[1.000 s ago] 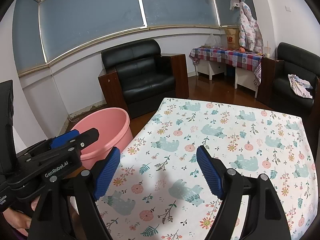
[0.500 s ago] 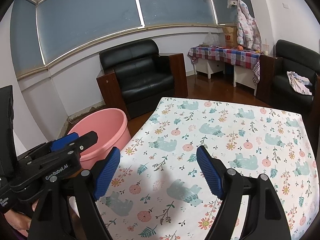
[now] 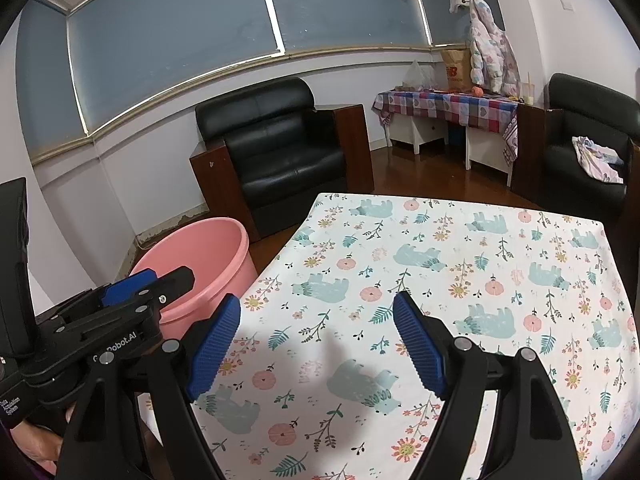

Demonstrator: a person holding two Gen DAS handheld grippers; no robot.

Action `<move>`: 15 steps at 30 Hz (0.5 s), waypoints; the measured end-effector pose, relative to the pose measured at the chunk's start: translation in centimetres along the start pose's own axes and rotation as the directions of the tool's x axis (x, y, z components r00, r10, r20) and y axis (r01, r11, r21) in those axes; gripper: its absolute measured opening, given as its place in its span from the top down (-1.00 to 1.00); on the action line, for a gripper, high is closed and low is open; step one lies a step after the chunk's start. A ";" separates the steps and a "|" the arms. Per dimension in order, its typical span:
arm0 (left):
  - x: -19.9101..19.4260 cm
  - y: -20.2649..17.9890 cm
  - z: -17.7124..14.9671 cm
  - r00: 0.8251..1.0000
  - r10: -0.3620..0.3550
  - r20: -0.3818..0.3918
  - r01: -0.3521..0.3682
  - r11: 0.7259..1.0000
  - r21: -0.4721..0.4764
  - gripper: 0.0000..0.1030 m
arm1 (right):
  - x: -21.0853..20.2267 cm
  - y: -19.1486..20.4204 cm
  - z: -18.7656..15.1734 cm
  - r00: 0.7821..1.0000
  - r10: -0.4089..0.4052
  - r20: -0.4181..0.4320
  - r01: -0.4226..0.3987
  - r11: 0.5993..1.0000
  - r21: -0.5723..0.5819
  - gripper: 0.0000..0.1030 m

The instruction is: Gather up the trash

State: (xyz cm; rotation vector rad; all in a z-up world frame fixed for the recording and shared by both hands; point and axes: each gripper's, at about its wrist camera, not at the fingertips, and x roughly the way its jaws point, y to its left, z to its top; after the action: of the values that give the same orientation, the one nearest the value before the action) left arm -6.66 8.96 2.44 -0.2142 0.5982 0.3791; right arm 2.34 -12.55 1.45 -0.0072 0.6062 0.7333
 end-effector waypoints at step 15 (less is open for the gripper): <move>0.9 -0.6 0.3 1.000 0.017 -0.007 -0.016 1.000 0.020 -0.03 | 0.6 -1.1 0.2 1.000 -0.008 -0.013 0.009 1.000 0.030 -0.50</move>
State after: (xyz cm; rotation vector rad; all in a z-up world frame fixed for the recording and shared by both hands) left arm -5.62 8.77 2.18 -0.1920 0.6104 0.3885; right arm 3.50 -12.97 1.07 0.0136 0.6292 0.7162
